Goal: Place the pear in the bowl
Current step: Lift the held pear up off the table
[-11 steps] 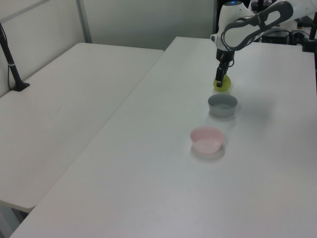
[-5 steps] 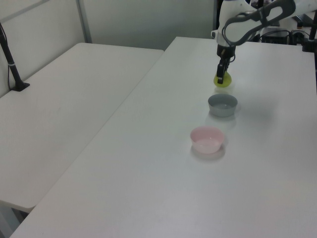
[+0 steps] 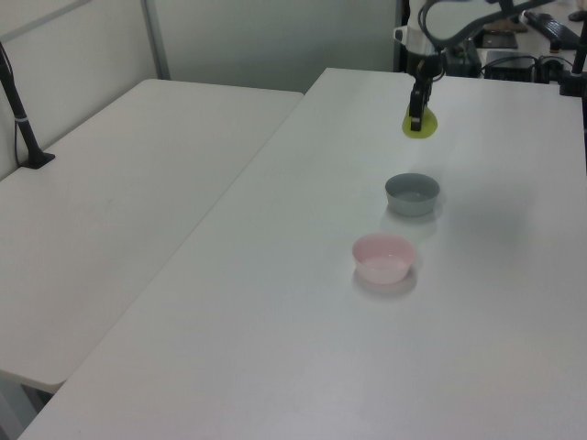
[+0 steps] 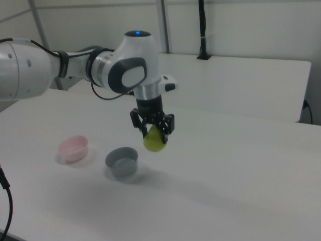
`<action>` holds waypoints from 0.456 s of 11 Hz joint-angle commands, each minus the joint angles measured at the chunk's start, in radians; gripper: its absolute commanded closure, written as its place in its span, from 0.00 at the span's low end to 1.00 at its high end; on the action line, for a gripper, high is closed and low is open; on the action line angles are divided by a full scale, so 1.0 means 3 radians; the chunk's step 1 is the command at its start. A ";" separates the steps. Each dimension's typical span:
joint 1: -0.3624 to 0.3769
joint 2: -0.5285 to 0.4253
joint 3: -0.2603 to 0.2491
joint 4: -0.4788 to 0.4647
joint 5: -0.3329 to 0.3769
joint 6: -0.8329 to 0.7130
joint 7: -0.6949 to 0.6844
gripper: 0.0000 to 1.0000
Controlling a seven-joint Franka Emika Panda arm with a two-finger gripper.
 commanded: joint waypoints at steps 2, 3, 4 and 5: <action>0.0106 -0.0228 -0.0013 0.0430 -0.0059 -0.0829 0.0101 1.00; 0.0126 -0.0233 -0.0013 0.0553 -0.0059 -0.0983 0.0162 1.00; 0.0147 -0.0233 -0.0013 0.0635 -0.0059 -0.1136 0.0168 1.00; 0.0157 -0.0253 -0.0013 0.0676 -0.0059 -0.1249 0.0173 1.00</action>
